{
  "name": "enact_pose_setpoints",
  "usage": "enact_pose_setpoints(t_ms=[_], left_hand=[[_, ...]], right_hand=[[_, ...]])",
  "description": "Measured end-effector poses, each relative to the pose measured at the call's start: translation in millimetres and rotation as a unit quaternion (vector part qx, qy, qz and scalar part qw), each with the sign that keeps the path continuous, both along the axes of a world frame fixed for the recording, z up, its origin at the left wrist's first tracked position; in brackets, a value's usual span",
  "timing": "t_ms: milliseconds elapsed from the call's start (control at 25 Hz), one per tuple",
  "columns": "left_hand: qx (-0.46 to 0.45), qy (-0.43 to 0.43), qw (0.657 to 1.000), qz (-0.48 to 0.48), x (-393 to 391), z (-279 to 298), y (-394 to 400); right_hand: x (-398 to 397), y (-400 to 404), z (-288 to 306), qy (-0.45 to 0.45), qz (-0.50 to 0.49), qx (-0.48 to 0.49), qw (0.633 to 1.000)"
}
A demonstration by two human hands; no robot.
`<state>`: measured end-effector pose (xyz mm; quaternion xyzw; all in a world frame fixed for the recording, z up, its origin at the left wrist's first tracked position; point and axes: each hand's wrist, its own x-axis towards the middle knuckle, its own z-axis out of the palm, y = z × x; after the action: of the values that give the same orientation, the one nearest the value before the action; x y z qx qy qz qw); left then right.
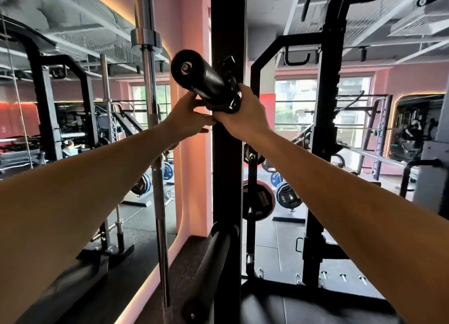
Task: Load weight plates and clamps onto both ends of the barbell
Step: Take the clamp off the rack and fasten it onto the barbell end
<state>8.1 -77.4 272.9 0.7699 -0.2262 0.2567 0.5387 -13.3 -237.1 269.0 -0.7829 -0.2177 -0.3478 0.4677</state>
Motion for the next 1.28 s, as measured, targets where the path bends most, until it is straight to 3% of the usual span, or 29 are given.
enact_pose_setpoints(t_ms=[480,720,920,1080,1280], left_hand=[[-0.016,-0.048,0.999,-0.014,-185.9,4.3,25.1],[-0.074,0.010,0.995,-0.073,-259.2,-27.1,25.3],[-0.125,0.022,0.983,-0.130,-294.6,-62.0,-28.2],[-0.094,0.028,0.981,-0.166,-321.3,-85.0,-90.3],[-0.040,0.070,0.970,-0.228,-364.7,-105.4,-203.7]], right_hand=[[-166.5,30.3,3.6,-0.041,0.027,0.066,0.997],[-251.8,28.0,-27.6,0.010,0.024,0.054,0.998],[-309.9,-23.7,-59.2,0.108,-0.016,0.068,0.992],[-353.8,-92.2,-70.7,0.174,0.007,0.116,0.978],[-403.6,-203.3,-84.2,0.216,-0.060,0.150,0.963]])
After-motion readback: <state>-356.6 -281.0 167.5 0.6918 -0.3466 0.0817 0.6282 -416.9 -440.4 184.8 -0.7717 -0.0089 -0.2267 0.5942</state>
